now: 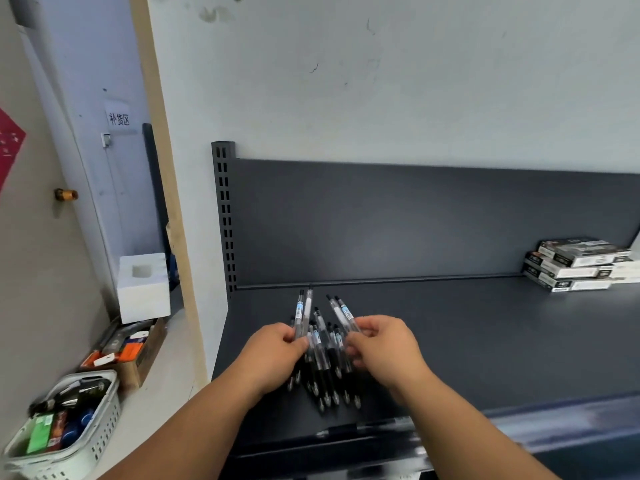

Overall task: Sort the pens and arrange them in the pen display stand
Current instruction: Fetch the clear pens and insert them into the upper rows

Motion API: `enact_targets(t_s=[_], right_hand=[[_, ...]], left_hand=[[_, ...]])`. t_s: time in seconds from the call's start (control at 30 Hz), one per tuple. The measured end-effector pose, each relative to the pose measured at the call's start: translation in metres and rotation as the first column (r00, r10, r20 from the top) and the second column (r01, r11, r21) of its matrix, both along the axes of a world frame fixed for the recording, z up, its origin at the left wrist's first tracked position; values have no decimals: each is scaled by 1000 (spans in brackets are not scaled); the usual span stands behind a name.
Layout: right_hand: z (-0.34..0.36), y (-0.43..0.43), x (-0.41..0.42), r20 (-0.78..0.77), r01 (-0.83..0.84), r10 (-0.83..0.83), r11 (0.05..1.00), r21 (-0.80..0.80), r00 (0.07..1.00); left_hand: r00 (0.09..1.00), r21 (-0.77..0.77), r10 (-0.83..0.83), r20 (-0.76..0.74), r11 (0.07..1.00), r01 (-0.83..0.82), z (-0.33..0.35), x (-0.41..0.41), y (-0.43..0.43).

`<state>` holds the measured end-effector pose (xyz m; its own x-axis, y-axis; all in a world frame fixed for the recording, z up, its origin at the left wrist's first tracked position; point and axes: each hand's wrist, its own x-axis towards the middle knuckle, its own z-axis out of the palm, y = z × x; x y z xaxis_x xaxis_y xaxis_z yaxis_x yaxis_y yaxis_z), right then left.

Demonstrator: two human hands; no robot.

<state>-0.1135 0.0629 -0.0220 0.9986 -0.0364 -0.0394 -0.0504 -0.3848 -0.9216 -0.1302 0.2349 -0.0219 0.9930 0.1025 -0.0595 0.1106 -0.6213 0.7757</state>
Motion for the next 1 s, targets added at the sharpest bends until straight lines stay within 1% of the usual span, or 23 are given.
enact_targets(t_s=[0.03, 0.1, 0.17, 0.23, 0.3, 0.4, 0.57, 0.6, 0.63, 0.7, 0.73, 0.87, 1.0], right_hand=[[1, -1, -2, -7, 13, -12, 996, 92, 1000], [5, -4, -8, -33, 31, -22, 955, 294, 999], [7, -10, -12, -59, 46, -23, 901, 431, 998], [10, -20, -16, -93, 57, -8, 841, 538, 996], [13, -33, -22, -125, 65, 19, 773, 632, 992], [19, -59, -34, -137, 67, 43, 707, 704, 990], [24, -129, -68, -79, 93, -52, 703, 705, 996], [24, -146, -75, -67, 103, -79, 723, 683, 995], [24, -168, -85, -55, 120, -110, 764, 634, 992], [24, -207, -100, -23, 173, -186, 850, 497, 982], [24, -232, -110, -6, 200, -221, 871, 449, 975], [32, -317, -149, 49, 272, -308, 896, 351, 950], [38, -404, -195, 89, 295, -343, 893, 339, 935]], left_hand=[[1000, -49, -6, -11, 999, 5, -1, -1, 0], [1000, -144, -2, -16, 990, 0, 0, -3, -3], [1000, -233, 15, 6, 972, -13, 3, -5, -9], [999, -323, 12, 34, 947, 0, 10, -8, -19], [999, -448, -24, 35, 893, 37, 17, -13, -37], [994, -586, -110, 21, 804, 101, 26, -24, -71], [976, -678, -213, 46, 711, 187, 31, -44, -143], [972, -688, -230, 50, 698, 201, 32, -48, -160], [966, -696, -253, 53, 685, 217, 33, -54, -181], [953, -706, -294, 72, 660, 257, 35, -66, -221], [947, -707, -310, 80, 653, 273, 36, -72, -246], [926, -708, -360, 114, 624, 330, 38, -101, -338], [896, -714, -425, 131, 586, 383, 36, -132, -429]])
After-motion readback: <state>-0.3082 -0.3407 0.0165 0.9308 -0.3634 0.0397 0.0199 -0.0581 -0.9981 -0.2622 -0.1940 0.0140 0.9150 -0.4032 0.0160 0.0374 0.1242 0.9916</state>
